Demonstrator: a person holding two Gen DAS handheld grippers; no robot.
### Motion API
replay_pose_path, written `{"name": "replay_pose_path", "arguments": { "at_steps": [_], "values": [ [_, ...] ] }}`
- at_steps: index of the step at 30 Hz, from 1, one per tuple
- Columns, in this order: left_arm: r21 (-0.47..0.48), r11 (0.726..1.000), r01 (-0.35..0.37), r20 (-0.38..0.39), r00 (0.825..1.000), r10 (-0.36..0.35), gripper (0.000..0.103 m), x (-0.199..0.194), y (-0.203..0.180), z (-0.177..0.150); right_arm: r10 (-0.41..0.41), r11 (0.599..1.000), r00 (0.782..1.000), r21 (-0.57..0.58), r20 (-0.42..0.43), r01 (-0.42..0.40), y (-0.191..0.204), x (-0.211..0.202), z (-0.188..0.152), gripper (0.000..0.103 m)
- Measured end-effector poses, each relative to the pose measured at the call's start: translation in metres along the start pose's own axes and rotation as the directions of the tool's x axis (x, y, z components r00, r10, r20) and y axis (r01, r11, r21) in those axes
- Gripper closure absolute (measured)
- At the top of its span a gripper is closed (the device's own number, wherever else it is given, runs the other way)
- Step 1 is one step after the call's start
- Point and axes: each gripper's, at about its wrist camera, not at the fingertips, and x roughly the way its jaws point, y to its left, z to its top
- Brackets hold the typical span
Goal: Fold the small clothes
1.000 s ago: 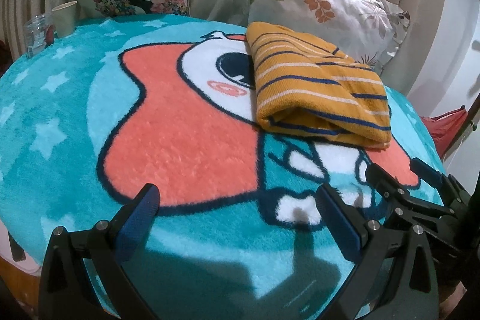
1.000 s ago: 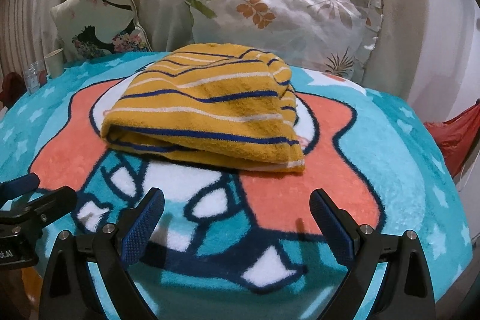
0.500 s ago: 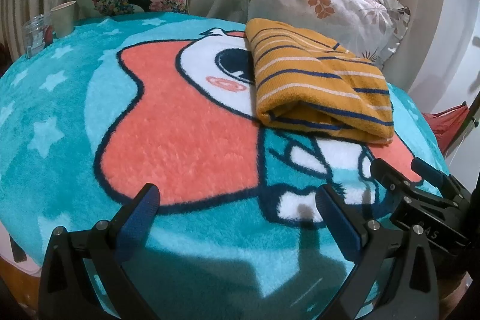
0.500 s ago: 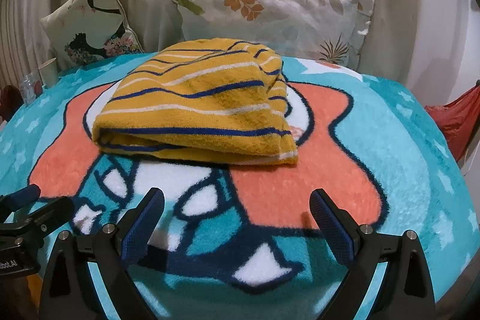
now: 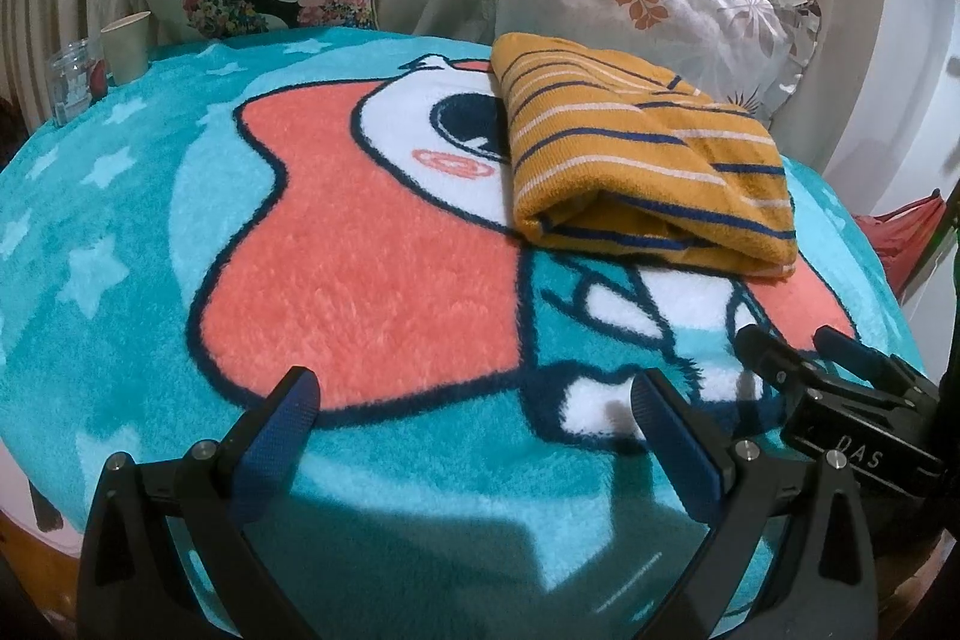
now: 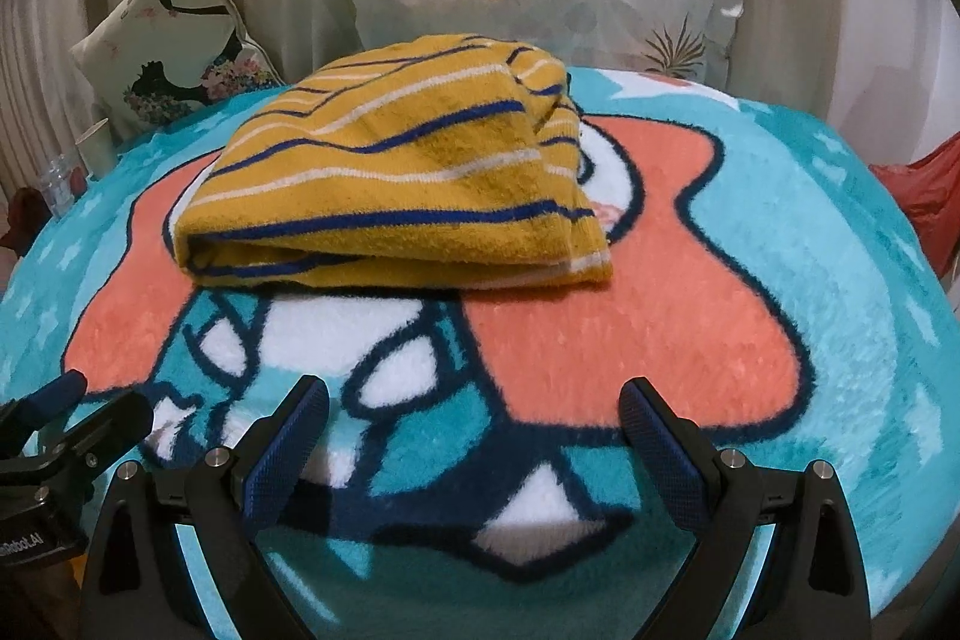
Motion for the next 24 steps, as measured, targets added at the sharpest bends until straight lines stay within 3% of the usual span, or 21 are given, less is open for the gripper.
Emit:
{"name": "replay_pose_path", "arguments": {
  "at_steps": [24],
  "values": [
    [0.015,1.0,-0.018,0.011,1.0,0.017,0.0,0.0003,-0.0024,-0.0017,0.01,1.0,1.0,-0.001,0.022,-0.01,0.0019,-0.0061,-0.001,0.004]
  ]
}}
